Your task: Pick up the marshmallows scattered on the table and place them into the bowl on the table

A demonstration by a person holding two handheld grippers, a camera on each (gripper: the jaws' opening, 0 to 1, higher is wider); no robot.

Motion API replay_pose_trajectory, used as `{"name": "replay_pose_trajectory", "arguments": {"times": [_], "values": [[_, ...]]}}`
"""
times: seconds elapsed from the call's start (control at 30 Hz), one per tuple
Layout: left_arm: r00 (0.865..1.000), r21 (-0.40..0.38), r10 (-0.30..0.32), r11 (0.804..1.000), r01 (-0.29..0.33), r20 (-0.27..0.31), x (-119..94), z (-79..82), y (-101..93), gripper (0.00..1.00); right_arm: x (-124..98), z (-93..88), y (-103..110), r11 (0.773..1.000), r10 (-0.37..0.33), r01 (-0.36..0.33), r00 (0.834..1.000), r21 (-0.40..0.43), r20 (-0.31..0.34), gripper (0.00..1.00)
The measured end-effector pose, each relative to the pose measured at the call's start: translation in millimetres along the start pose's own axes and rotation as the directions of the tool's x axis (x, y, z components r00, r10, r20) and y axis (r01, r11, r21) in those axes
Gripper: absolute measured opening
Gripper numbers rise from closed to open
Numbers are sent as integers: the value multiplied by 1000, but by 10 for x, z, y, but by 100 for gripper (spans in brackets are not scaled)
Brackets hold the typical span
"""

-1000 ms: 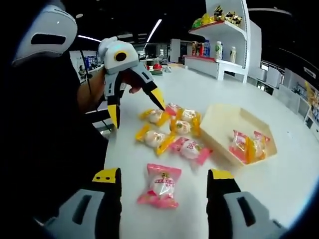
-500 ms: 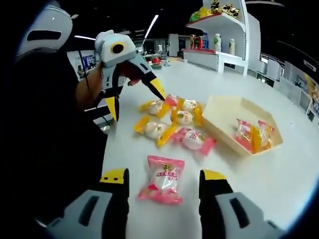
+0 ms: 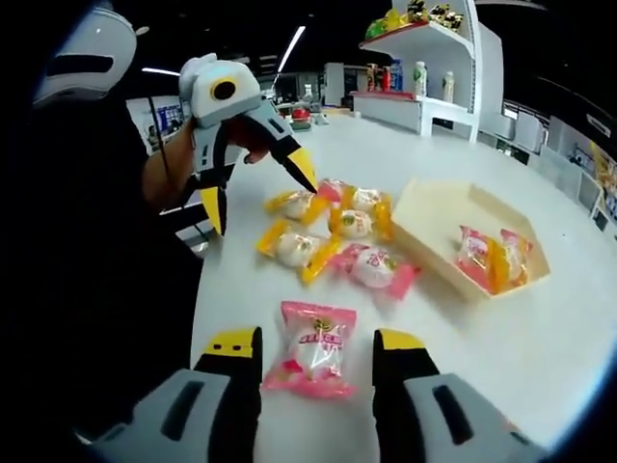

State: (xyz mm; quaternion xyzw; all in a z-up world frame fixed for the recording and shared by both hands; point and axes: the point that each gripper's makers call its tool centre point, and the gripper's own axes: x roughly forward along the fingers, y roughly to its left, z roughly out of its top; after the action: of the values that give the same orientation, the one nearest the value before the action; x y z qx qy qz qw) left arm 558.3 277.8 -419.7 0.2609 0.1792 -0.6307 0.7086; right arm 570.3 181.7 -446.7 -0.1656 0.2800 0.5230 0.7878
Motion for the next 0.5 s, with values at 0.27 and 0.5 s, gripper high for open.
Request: {"name": "replay_pose_trajectory", "arguments": {"times": [0.27,0.5], "values": [[1000,0,-4,1000,4,-7,0,-22,-12,59,9,-28,-37,999,0,0,1000,32,-9,31],[1000,3,-2,1000,2,-4,-4,-8,-4,59,8,-37,-30,999,1,-1,1000,38,-17,31]]}}
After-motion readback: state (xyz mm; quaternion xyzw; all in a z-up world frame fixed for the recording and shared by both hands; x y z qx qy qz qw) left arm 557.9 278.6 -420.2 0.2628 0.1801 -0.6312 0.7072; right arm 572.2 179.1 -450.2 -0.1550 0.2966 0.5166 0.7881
